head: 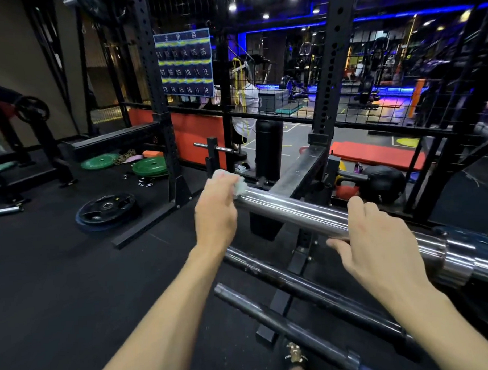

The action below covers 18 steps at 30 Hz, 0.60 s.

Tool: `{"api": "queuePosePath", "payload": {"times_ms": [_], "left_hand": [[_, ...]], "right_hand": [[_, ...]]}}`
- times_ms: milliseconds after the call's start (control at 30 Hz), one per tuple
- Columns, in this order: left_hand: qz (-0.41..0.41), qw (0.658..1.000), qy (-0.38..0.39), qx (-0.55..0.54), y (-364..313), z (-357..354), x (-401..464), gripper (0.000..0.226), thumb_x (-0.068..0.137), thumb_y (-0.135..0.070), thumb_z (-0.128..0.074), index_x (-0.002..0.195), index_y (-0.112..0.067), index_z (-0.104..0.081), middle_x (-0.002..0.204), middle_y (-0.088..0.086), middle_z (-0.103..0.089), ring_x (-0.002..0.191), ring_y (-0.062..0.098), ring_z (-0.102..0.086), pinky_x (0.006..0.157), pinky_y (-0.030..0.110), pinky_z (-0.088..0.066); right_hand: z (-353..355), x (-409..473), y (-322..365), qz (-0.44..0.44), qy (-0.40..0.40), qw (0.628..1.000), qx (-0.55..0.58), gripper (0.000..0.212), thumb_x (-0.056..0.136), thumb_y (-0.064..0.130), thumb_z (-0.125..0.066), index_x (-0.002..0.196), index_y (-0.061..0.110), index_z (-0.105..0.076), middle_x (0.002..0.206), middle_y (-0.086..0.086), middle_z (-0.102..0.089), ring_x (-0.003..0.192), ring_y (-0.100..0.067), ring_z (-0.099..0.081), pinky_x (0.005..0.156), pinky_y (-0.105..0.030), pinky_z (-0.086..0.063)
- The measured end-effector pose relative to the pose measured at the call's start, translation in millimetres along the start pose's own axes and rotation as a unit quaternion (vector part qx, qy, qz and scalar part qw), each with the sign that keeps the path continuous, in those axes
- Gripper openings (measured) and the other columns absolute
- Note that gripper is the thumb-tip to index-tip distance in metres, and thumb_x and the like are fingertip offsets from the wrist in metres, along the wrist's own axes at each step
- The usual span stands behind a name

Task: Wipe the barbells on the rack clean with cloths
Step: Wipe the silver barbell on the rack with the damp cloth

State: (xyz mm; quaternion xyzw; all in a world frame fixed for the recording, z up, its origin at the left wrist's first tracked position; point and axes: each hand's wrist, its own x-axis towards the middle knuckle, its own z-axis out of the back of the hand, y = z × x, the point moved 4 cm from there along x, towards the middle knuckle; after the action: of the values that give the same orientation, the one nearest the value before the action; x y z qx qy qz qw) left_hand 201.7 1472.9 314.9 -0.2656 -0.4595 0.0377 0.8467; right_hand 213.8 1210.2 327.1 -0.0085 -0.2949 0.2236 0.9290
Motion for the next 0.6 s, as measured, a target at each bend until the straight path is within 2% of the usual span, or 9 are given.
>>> {"api": "queuePosePath", "payload": {"times_ms": [33, 100, 167, 200, 267, 367, 433, 500, 600], "left_hand": [[-0.028, 0.999, 0.016, -0.013, -15.4, -7.9, -7.0, 0.028, 0.096, -0.001, -0.047, 0.107, -0.022, -0.063, 0.106, -0.004, -0.060, 0.097, 0.018, -0.057, 0.091, 0.039, -0.051], [-0.117, 0.991, 0.061, -0.026, -46.0, -20.8, -31.2, 0.031, 0.100, -0.006, -0.046, 0.120, -0.015, -0.068, 0.122, 0.002, -0.065, 0.118, 0.015, -0.057, 0.110, 0.023, -0.041], [-0.170, 0.982, 0.082, -0.023, -43.6, -18.8, -32.3, 0.039, 0.100, -0.009, -0.042, 0.131, -0.015, -0.065, 0.136, 0.001, -0.064, 0.132, 0.014, -0.054, 0.117, 0.025, -0.034], [-0.153, 0.984, 0.089, -0.037, -30.5, -14.5, -23.2, 0.037, 0.100, -0.008, -0.043, 0.128, -0.018, -0.066, 0.132, 0.000, -0.065, 0.128, 0.017, -0.056, 0.115, 0.031, -0.040], [-0.045, 0.997, 0.057, -0.030, 5.8, -0.1, -2.4, 0.032, 0.101, -0.007, -0.044, 0.119, -0.021, -0.066, 0.117, -0.007, -0.067, 0.110, 0.018, -0.062, 0.100, 0.037, -0.049], [0.098, 0.995, -0.005, -0.021, 27.5, 11.3, 3.5, 0.029, 0.107, -0.012, -0.043, 0.119, -0.021, -0.069, 0.100, -0.017, -0.065, 0.091, 0.007, -0.062, 0.082, 0.011, -0.043], [0.099, 0.994, -0.009, -0.049, 21.6, 8.0, -4.2, 0.026, 0.107, -0.009, -0.046, 0.115, -0.016, -0.070, 0.096, -0.022, -0.063, 0.084, -0.004, -0.058, 0.079, 0.000, -0.037], [0.088, 0.994, -0.021, -0.069, 25.7, 11.4, -3.6, 0.025, 0.105, -0.007, -0.052, 0.115, -0.015, -0.073, 0.101, -0.027, -0.065, 0.087, -0.013, -0.059, 0.081, 0.001, -0.038], [0.098, 0.995, 0.004, -0.033, 41.0, 17.0, 13.2, 0.022, 0.103, -0.013, -0.056, 0.111, -0.020, -0.075, 0.088, -0.016, -0.070, 0.080, -0.006, -0.061, 0.074, 0.007, -0.040]], "right_hand": [[0.1, -0.4, 0.6, 0.002, -0.006, 1.000, 0.000, 0.066, 0.062, 0.041, -0.094, 0.088, 0.012, -0.040, 0.067, -0.002, -0.033, 0.051, -0.021, -0.026, 0.050, -0.031, -0.024], [0.6, -3.0, 0.0, 0.008, -0.021, 1.000, 0.004, 0.064, 0.063, 0.040, -0.093, 0.089, 0.012, -0.041, 0.067, -0.002, -0.032, 0.051, -0.020, -0.026, 0.051, -0.031, -0.024], [0.3, -6.8, -2.6, 0.017, -0.033, 0.999, 0.007, 0.062, 0.066, 0.041, -0.091, 0.090, 0.011, -0.042, 0.068, -0.002, -0.031, 0.052, -0.019, -0.027, 0.051, -0.032, -0.025], [0.2, -8.1, -4.7, 0.019, -0.037, 0.999, 0.011, 0.062, 0.067, 0.042, -0.090, 0.091, 0.011, -0.043, 0.068, -0.002, -0.032, 0.052, -0.019, -0.027, 0.051, -0.032, -0.025], [-0.3, -9.1, -6.5, 0.020, -0.040, 0.999, 0.015, 0.061, 0.068, 0.043, -0.089, 0.093, 0.009, -0.046, 0.070, -0.002, -0.035, 0.054, -0.020, -0.030, 0.053, -0.033, -0.027], [-3.1, -11.0, -4.9, 0.011, -0.043, 0.999, 0.023, 0.058, 0.069, 0.040, -0.089, 0.093, 0.008, -0.048, 0.070, -0.003, -0.036, 0.056, -0.022, -0.032, 0.056, -0.035, -0.028], [-3.7, -13.0, -2.7, 0.005, -0.048, 0.998, 0.028, 0.056, 0.070, 0.037, -0.089, 0.094, 0.008, -0.048, 0.071, -0.003, -0.035, 0.058, -0.022, -0.033, 0.058, -0.035, -0.028], [-5.2, -15.2, -2.9, -0.002, -0.055, 0.998, 0.032, 0.054, 0.071, 0.036, -0.088, 0.094, 0.009, -0.047, 0.072, -0.003, -0.035, 0.058, -0.022, -0.033, 0.060, -0.036, -0.028], [-5.5, -15.6, -3.9, -0.002, -0.064, 0.997, 0.037, 0.053, 0.073, 0.036, -0.086, 0.092, 0.010, -0.045, 0.071, -0.003, -0.034, 0.058, -0.023, -0.033, 0.059, -0.036, -0.030]]}}
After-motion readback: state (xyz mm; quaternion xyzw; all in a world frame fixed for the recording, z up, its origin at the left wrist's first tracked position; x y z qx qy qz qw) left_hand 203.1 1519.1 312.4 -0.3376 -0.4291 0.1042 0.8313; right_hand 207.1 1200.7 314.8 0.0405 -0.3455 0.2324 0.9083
